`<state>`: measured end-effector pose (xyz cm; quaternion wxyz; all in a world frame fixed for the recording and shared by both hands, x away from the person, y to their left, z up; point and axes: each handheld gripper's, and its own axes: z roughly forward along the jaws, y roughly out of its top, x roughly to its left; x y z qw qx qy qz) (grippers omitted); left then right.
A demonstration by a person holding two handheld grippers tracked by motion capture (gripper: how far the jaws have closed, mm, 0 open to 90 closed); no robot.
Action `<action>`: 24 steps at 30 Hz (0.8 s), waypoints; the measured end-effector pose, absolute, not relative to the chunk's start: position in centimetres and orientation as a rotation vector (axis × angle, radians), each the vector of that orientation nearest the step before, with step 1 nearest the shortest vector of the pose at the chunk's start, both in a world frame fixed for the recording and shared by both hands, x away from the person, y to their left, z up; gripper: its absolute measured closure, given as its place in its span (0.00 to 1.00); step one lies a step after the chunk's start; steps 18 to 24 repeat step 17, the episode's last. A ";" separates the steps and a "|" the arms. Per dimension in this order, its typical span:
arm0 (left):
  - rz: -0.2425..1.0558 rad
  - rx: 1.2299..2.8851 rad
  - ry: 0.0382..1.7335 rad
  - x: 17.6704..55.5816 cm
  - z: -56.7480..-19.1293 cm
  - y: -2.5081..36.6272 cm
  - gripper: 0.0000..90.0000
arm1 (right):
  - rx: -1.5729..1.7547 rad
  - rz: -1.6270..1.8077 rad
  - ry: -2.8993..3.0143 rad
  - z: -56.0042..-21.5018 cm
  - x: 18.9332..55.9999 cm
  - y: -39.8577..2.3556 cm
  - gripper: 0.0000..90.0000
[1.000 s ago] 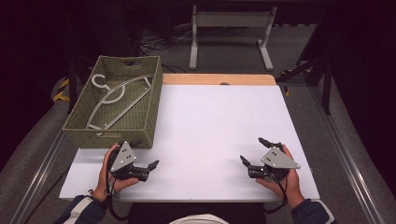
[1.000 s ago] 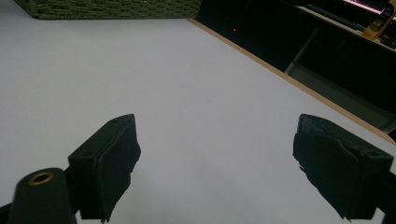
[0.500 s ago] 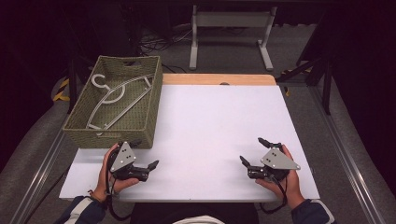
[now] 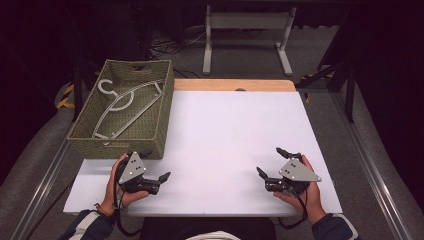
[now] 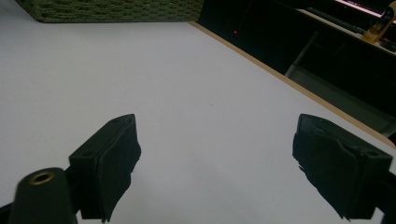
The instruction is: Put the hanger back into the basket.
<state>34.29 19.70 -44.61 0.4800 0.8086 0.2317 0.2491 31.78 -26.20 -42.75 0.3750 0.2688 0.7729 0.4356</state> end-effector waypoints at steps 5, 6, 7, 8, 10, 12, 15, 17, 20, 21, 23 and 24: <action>0.599 1.971 0.564 34.4 -44.7 19.6 0.08 | 0.687 1.119 1.975 -42.7 31.8 -26.3 0.17; 0.601 1.970 0.565 34.4 -44.7 19.6 0.08 | 0.687 1.119 1.975 -42.7 31.8 -26.3 0.16; 0.599 1.969 0.568 34.3 -44.7 19.6 0.08 | 0.686 1.117 1.974 -42.8 31.8 -26.3 0.17; 0.603 1.976 0.565 34.3 -44.7 19.6 0.08 | 0.685 1.117 1.974 -42.8 31.8 -26.3 0.17; 0.603 1.970 0.567 34.3 -44.7 19.6 0.08 | 0.684 1.115 1.976 -42.8 31.8 -26.3 0.17; 0.603 1.975 0.561 34.3 -44.6 19.6 0.08 | 0.684 1.117 1.976 -42.8 31.8 -26.3 0.17; 0.611 1.978 0.558 34.4 -44.7 19.5 0.08 | 0.687 1.120 1.979 -42.9 31.9 -26.3 0.16; 0.611 1.978 0.564 34.5 -44.7 19.5 0.08 | 0.691 1.126 1.979 -42.8 32.0 -26.4 0.16; 0.611 1.978 0.564 34.5 -44.7 19.5 0.08 | 0.691 1.126 1.979 -42.8 32.0 -26.4 0.16; 0.611 1.978 0.564 34.5 -44.7 19.5 0.08 | 0.691 1.126 1.979 -42.8 32.0 -26.4 0.16; 0.611 1.978 0.564 34.5 -44.7 19.5 0.08 | 0.691 1.126 1.979 -42.8 32.0 -26.4 0.16; 0.611 1.978 0.564 34.5 -44.7 19.5 0.08 | 0.691 1.126 1.979 -42.8 32.0 -26.4 0.16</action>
